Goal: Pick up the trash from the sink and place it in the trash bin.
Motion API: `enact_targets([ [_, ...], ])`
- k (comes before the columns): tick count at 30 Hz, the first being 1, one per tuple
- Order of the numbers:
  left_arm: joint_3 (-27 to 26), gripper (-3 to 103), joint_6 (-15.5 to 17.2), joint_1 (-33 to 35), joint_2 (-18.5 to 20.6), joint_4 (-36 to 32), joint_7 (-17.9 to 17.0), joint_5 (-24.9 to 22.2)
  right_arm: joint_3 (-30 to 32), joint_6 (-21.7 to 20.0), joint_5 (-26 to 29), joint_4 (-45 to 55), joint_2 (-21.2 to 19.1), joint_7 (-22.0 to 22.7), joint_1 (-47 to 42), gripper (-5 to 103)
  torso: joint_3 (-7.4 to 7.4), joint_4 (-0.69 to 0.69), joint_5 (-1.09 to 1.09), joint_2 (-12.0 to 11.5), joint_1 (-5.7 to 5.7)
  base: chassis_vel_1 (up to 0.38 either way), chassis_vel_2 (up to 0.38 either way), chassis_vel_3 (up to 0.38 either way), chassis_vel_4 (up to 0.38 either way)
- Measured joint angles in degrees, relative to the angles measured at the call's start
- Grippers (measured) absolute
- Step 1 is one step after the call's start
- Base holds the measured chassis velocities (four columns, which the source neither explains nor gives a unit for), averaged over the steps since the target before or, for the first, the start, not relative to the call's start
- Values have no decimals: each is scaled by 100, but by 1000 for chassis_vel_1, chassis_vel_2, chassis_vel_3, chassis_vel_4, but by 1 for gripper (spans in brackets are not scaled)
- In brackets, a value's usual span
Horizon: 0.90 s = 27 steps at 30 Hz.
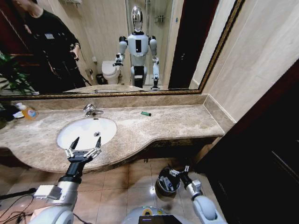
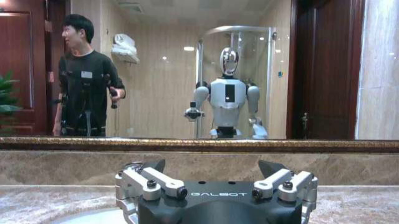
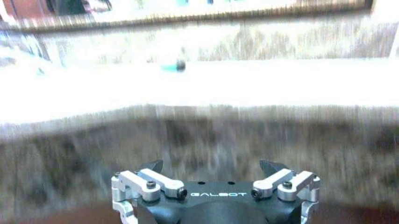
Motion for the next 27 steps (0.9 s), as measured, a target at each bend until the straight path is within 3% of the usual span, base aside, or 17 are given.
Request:
enact_targets([
  [6, 0, 100, 0, 0, 0, 0, 0, 0, 52, -346, 163, 883, -123, 162, 125, 100, 0, 0, 0, 0, 0, 0, 0, 0, 0],
  [16, 0, 100, 0, 0, 0, 0, 0, 0, -143, -1028, 482, 1207, -301, 177, 851, 100, 0, 0, 1, 0, 0, 0, 0, 0, 0],
  [20, 0, 100, 0, 0, 0, 0, 0, 0, -258, -1171, 574, 977, -559, -174, 1353, 100, 0, 0, 1, 0, 0, 0, 0, 0, 0],
  [24, 0, 100, 0, 0, 0, 0, 0, 0, -417, -1387, 1034, 745, -794, -446, 2056, 100, 1, 0, 0, 0, 0, 0, 0, 0, 0],
  [27, 0, 100, 0, 0, 0, 0, 0, 0, -554, -1527, 1373, 197, -962, -981, 2841, 100, 1, 1, 0, 0, 0, 0, 0, 0, 0],
])
